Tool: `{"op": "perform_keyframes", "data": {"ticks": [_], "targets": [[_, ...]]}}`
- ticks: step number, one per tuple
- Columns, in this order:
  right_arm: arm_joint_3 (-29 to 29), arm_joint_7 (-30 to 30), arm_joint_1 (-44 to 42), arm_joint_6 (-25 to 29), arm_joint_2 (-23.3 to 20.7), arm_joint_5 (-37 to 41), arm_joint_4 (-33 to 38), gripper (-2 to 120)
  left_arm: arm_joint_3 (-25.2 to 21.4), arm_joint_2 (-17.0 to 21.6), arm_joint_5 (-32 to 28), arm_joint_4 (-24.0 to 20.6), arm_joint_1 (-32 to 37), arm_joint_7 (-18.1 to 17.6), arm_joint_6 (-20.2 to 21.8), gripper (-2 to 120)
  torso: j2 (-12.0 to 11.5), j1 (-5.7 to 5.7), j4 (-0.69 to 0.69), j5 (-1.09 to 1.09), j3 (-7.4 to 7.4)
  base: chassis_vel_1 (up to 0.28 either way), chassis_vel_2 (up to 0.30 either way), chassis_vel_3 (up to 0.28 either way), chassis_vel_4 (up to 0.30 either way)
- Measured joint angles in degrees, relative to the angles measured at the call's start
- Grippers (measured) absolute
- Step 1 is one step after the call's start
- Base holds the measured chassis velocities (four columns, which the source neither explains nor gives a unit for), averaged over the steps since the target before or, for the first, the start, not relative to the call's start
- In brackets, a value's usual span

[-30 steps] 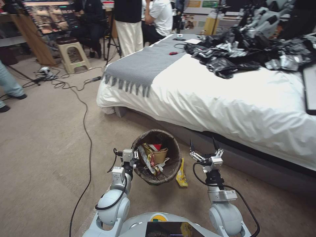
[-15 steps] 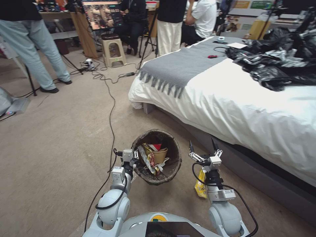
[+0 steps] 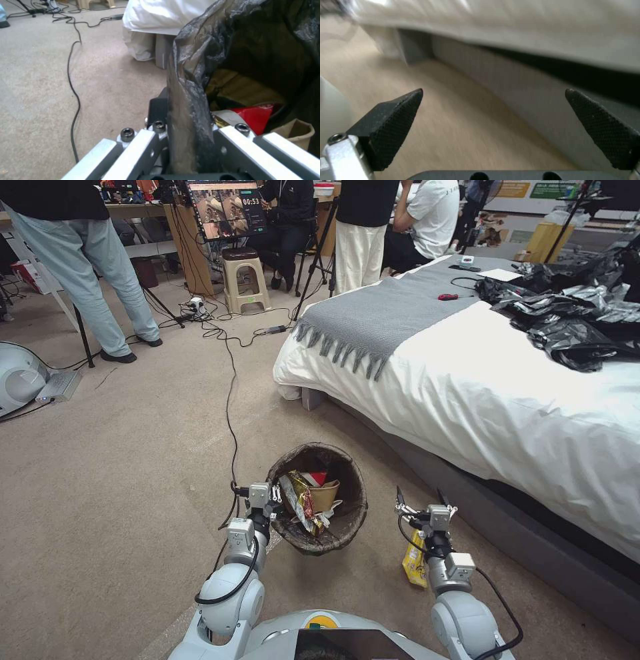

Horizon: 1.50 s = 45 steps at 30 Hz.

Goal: Pick up the trash bin, then pick up the garbage from the floor and place it into the trash bin.

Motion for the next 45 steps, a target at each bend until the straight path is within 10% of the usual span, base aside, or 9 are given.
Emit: {"op": "perform_keyframes", "data": {"ticks": [14, 35, 45], "targets": [[-0.3, 4.8, 5.5, -15.3, -0.9, 6.1, -14.0, 100, -0.1, 0.2, 0.3, -0.1, 0.3, 0.0, -0.3, 0, 0.0, 0.0, 0.03, 0.0, 0.0, 0.0, 0.0, 0.0, 0.0], [-1.7, 1.0, 12.7, -13.3, 0.5, 8.5, -37.1, 100, 0.4, 0.2, 1.1, 0.0, 0.8, 0.1, -0.8, 0, 0.0, 0.0, 0.03, -0.05, 0.0, 0.0, 0.0, 0.0, 0.0], [-1.3, 0.1, 13.0, -11.0, 0.8, 8.0, -39.1, 66, 0.4, 0.0, 1.4, -0.2, 1.1, 0.0, -1.1, 0, 0.0, 0.0, 0.04, -0.01, 0.0, 0.0, 0.0, 0.0, 0.0]]}}
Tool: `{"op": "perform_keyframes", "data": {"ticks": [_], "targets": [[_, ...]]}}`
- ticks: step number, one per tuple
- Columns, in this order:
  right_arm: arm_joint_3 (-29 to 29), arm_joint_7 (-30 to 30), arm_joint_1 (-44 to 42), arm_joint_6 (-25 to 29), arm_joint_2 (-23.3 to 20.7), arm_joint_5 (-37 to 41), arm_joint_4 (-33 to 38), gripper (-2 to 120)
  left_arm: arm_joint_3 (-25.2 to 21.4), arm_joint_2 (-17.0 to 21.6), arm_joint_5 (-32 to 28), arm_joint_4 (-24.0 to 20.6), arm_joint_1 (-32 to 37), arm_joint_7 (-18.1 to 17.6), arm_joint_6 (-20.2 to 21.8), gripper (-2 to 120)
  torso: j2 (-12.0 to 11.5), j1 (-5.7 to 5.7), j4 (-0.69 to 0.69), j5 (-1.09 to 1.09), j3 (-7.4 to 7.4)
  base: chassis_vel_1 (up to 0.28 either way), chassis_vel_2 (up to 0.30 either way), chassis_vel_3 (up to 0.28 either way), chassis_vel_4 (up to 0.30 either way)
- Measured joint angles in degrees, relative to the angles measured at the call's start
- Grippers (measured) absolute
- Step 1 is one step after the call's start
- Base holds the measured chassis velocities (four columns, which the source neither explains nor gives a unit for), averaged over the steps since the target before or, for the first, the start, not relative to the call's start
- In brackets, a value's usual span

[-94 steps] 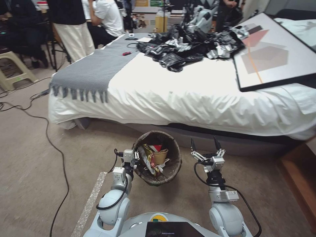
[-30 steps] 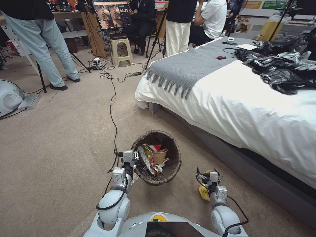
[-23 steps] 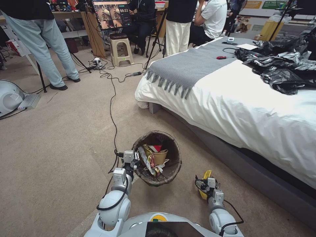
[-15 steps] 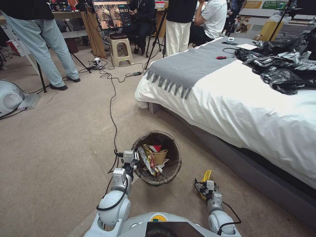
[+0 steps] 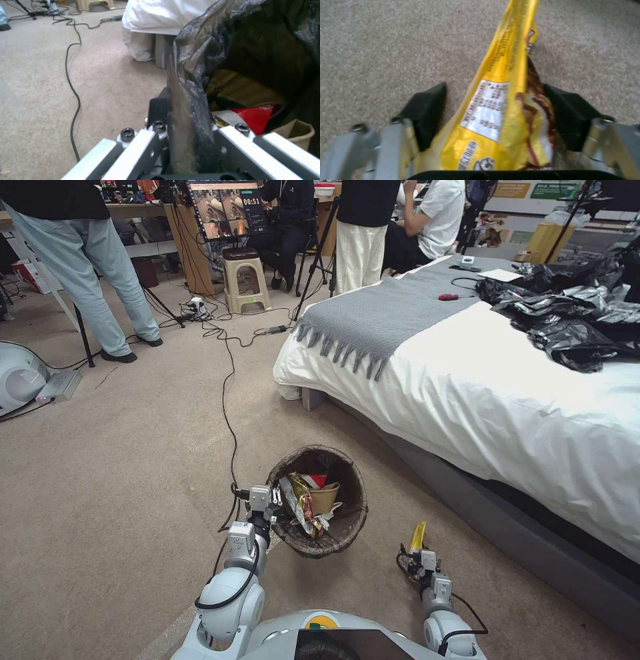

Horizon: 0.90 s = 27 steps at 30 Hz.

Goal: Pick up the trash bin, then pick up the garbage from the floor and place it into the trash bin.

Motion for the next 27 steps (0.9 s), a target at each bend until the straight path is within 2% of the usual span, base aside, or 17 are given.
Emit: {"op": "perform_keyframes", "data": {"ticks": [2, 4, 5, 8, 10, 12, 16, 19, 27], "targets": [[0.0, 0.0, -0.1, 0.1, 0.0, 0.0, 0.2, 64, 0.0, 0.0, 0.0, 0.0, 0.0, 0.0, 0.0, 0, 0.0, 0.0, 0.0, 0.02, 0.0, 0.0, 0.0, 0.0, 0.0], [0.1, 0.0, -0.1, 0.2, -0.1, 0.0, 0.5, 51, 0.1, -0.1, 0.1, 0.0, 0.0, 0.0, 0.0, 0, 0.0, 0.0, -0.01, 0.02, 0.0, 0.0, 0.0, 0.0, 0.0], [0.1, 0.0, -0.1, 0.2, -0.1, 0.0, 0.5, 51, 0.1, -0.1, 0.1, 0.0, 0.0, 0.0, 0.0, 0, 0.0, 0.0, -0.01, 0.02, 0.0, 0.0, 0.0, 0.0, 0.0], [0.1, 0.0, -0.1, 0.3, -0.1, -0.1, 0.7, 37, 0.1, -0.1, 0.2, 0.0, 0.0, 0.0, -0.1, 0, 0.0, 0.0, -0.01, 0.02, 0.0, 0.0, 0.0, 0.0, 0.0], [0.1, 0.0, -0.1, 0.3, -0.1, -0.2, 0.7, 34, 0.2, -0.1, 0.3, 0.0, 0.0, 0.0, -0.1, 0, 0.0, 0.0, -0.02, 0.01, 0.0, 0.0, 0.0, 0.0, 0.0], [0.1, 0.0, 0.0, 0.5, -0.1, -0.3, 0.6, 22, 0.2, -0.1, 0.3, 0.1, 0.0, 0.1, -0.1, 0, 0.0, 0.0, -0.02, 0.0, 0.0, 0.0, 0.0, 0.0, 0.0], [0.1, 0.0, 0.1, 0.8, -0.1, -0.4, 0.6, 13, 0.2, -0.1, 0.3, 0.1, 0.0, 0.1, -0.1, 0, 0.0, 0.0, -0.02, 0.01, 0.0, 0.0, 0.0, 0.0, 0.0], [0.1, 0.0, 0.1, 1.2, -0.1, -0.6, 0.6, 0, 0.1, 0.0, 0.3, 0.1, 0.0, 0.1, -0.1, 0, 0.0, 0.0, -0.01, 0.02, 0.0, 0.0, 0.0, 0.0, 0.0], [0.2, 0.1, 0.1, 1.7, -0.2, -1.0, 1.1, 0, 0.3, -0.1, 0.4, 0.3, 0.0, 0.1, -0.2, 0, 0.0, 0.0, 0.0, 0.03, 0.0, 0.0, 0.0, 0.0, 0.0]]}}
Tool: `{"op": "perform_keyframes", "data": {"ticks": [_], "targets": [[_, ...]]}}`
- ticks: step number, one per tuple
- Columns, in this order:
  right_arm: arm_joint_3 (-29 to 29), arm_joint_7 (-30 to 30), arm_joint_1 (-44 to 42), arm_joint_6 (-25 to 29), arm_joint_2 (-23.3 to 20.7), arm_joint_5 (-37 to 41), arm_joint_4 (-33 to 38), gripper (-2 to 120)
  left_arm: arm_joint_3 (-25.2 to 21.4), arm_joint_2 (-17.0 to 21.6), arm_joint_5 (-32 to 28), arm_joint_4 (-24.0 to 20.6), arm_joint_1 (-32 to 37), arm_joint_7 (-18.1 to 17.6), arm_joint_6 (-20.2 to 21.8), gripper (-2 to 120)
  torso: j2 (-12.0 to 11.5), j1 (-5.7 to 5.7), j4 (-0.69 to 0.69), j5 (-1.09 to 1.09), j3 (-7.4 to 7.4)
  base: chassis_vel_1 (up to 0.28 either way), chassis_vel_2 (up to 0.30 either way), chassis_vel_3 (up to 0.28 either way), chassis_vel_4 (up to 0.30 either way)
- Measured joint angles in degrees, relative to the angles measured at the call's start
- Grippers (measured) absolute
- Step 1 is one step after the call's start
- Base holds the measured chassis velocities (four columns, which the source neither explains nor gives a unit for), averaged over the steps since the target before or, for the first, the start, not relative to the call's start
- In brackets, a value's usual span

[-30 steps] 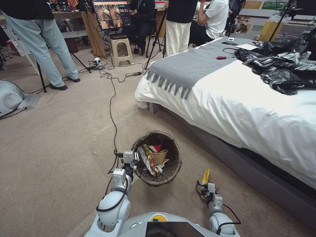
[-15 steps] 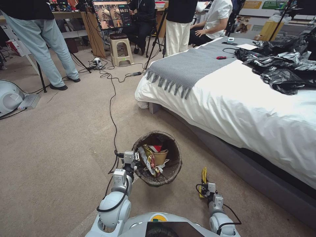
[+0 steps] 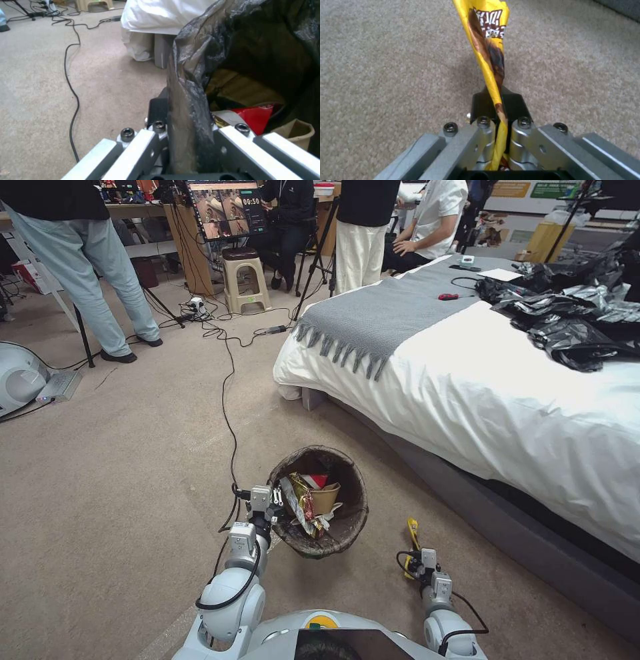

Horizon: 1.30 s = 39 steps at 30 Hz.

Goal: Pick up the trash bin, then pick up the garbage from the floor and place it into the trash bin.

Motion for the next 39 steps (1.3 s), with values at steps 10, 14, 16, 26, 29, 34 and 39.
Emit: {"op": "perform_keyframes", "data": {"ticks": [10, 14, 16, 26, 29, 34, 39], "targets": [[0.7, 0.8, -1.0, 6.0, -0.2, -0.4, 5.7, 0, 0.0, 0.1, 0.1, 0.1, 0.1, 0.0, 0.0, 0, 0.0, 0.0, -0.01, -0.02, 0.0, 0.0, 0.0, 0.0, 0.0], [2.1, 0.0, -2.1, 11.9, 0.0, -0.1, 14.2, 0, 0.0, 0.1, 0.0, 0.3, 0.0, 0.0, 0.0, 0, 0.0, 0.0, 0.0, -0.02, 0.0, 0.0, 0.0, 0.0, 0.0], [3.2, -1.7, -2.9, 14.5, -0.2, 1.7, 23.5, 0, 0.2, 0.1, 0.0, 0.5, -0.1, 0.0, 0.0, 0, 0.0, 0.0, 0.0, -0.03, 0.0, 0.0, 0.0, 0.0, 0.0], [-0.7, -15.3, -5.9, 19.5, -2.4, 4.0, 46.6, 0, 1.2, -0.2, 0.2, 1.0, 0.1, 0.0, 0.0, 0, 0.0, 0.0, -0.01, -0.04, 0.0, 0.0, 0.0, 0.0, 0.0], [-5.1, -18.0, -6.3, 18.9, -3.4, 1.9, 50.6, 0, 1.5, -0.2, 0.4, 1.0, 0.1, 0.0, 0.0, 0, 0.0, 0.0, -0.01, -0.04, 0.0, 0.0, 0.0, 0.0, 0.0], [-17.6, -19.2, -5.0, 16.3, -6.2, -3.6, 47.7, 0, 1.8, -0.4, 0.8, 1.1, 0.1, 0.0, 0.1, 0, 0.0, 0.0, 0.0, -0.03, 0.0, 0.0, 0.0, 0.0, 0.0], [-20.7, -19.1, -4.5, 16.9, -5.3, -5.2, 42.3, 0, 2.1, -0.7, 1.2, 1.1, 0.3, 0.0, 0.1, 0, 0.0, 0.0, -0.01, -0.02, 0.0, 0.0, 0.0, 0.0, 0.0]]}}
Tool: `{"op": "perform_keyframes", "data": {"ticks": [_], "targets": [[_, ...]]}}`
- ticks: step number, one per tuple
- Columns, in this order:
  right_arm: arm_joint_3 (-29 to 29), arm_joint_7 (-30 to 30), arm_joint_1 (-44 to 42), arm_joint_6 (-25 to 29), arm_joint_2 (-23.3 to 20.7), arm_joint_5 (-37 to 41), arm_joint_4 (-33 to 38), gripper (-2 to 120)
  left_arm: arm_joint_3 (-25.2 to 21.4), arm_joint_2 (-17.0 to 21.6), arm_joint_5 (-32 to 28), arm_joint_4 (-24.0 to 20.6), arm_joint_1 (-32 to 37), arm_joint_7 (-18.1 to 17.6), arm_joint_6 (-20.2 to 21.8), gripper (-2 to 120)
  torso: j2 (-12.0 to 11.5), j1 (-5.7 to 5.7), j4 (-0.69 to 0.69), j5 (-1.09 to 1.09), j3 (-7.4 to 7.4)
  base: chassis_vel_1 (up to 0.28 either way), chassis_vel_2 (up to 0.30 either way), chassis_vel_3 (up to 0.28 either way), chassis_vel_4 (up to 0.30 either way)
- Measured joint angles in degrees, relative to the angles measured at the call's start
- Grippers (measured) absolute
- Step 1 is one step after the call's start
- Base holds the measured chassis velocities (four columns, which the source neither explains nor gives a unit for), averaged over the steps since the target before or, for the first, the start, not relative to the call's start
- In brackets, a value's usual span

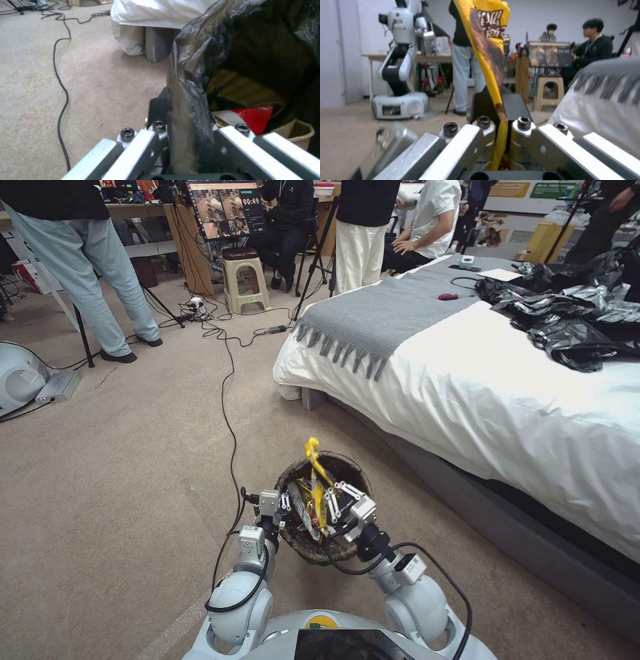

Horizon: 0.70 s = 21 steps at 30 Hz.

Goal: Pick up the trash bin, then pick up the garbage from the floor and place it into the trash bin.

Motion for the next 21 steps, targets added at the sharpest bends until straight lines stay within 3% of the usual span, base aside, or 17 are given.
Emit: {"op": "perform_keyframes", "data": {"ticks": [16, 21], "targets": [[0.1, 1.1, 1.3, 1.7, 1.2, -1.0, -8.2, -2, 0.3, 0.1, 0.1, -0.6, 0.2, 0.0, 0.1, 0, 0.0, 0.0, 0.0, 0.0, 0.0, 0.0, 0.0, 0.0, 0.0], [0.4, 1.3, 1.2, 1.6, 1.2, -1.1, -8.4, 12, 0.2, 0.2, 0.0, -0.8, 0.2, 0.0, 0.1, 0, 0.0, 0.0, 0.0, 0.0, 0.0, 0.0, 0.0, 0.0, 0.0]]}}
